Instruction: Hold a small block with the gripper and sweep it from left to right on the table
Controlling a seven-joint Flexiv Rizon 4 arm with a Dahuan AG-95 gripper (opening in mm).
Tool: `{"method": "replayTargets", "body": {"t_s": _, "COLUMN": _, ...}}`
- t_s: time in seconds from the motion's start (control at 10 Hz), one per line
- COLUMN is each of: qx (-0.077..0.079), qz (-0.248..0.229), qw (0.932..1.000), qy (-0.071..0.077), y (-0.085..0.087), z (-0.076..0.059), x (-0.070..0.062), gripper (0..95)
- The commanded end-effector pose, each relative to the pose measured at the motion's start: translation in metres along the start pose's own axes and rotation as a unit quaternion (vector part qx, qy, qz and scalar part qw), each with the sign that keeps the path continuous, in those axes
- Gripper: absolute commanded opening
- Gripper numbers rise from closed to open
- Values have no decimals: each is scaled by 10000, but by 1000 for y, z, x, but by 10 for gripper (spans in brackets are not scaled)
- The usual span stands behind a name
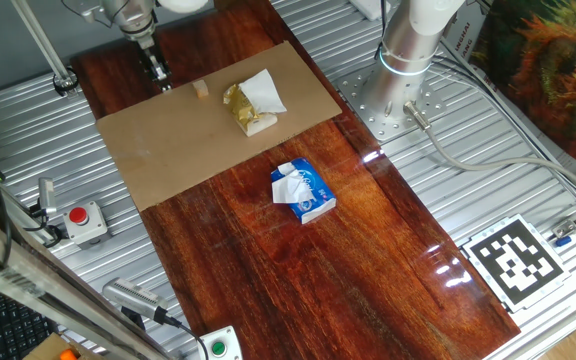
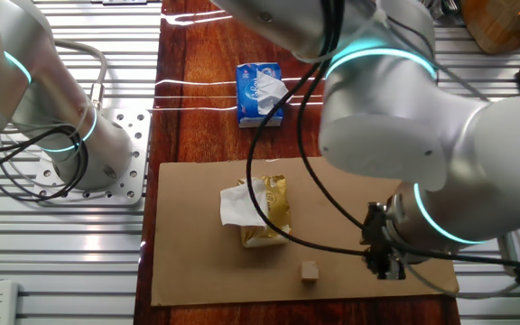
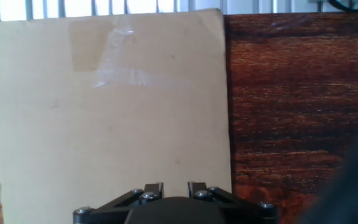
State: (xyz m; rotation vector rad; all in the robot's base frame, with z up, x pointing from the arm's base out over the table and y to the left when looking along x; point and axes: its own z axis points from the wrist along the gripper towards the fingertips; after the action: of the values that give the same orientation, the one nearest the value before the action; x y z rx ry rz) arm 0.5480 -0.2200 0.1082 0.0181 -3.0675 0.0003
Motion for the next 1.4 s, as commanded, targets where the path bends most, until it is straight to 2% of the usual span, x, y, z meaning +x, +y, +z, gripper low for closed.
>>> {"method": "replayTargets", "body": {"t_s": 0.1, "qx": -12, "qz": 41, "qw": 10000, "qy": 5, "y": 7, "z": -3, "x": -8, "gripper": 0}}
{"method": "replayTargets", "body": {"t_s": 0.5, "qx": 8, "qz": 131, "qw": 9999, "qy": -3, "y": 33, "z": -7, "x": -21, "gripper": 0}}
{"method": "replayTargets", "body": {"t_s": 0.7, "qx": -12, "qz": 185, "qw": 9998, "qy": -6, "y": 46, "z": -7, "x": -20, "gripper": 0}}
{"method": "replayTargets", "body": {"t_s": 1.1, "qx": -14, "qz": 276, "qw": 9996, "qy": -4, "y": 65, "z": -12, "x": -10, "gripper": 0}}
{"method": "replayTargets", "body": {"t_s": 1.4, "qx": 1, "qz": 332, "qw": 9994, "qy": -8, "y": 76, "z": -10, "x": -12, "gripper": 0}}
